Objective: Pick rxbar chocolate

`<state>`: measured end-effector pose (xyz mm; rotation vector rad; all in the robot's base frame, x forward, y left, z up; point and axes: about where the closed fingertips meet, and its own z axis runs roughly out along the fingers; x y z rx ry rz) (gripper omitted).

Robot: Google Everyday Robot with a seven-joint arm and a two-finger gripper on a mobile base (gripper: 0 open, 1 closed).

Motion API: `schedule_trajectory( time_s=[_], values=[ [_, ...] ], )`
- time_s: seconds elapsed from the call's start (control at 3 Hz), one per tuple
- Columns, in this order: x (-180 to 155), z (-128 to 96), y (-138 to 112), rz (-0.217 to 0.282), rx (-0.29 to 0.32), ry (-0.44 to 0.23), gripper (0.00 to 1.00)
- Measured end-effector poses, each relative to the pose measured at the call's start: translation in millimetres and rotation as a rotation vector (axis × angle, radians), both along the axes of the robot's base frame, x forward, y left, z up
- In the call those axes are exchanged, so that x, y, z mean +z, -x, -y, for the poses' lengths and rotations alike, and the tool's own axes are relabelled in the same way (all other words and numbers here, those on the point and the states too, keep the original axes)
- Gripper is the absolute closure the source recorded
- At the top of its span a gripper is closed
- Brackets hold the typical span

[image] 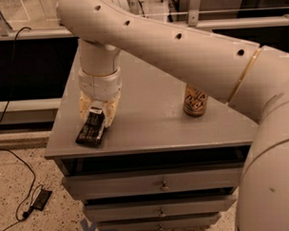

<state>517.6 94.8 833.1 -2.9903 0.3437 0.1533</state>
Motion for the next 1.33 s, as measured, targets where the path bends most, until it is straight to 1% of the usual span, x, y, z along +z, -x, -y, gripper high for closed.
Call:
schedule_trajectory(
  time_s=[0.33, 0.67, 1.0, 1.33],
  values=[
    [29.9, -14.6, -7.7, 0.057, 0.047, -0.046, 1.0],
    [66.5, -28.0, -19.0, 0.119, 0.073, -0.044, 1.0],
    [94.3, -38.1, -25.4, 0.192, 0.1, -0.061, 1.0],
    [94.2, -42.7, -28.4, 0.204, 0.097, -0.079, 1.0]
  ],
)
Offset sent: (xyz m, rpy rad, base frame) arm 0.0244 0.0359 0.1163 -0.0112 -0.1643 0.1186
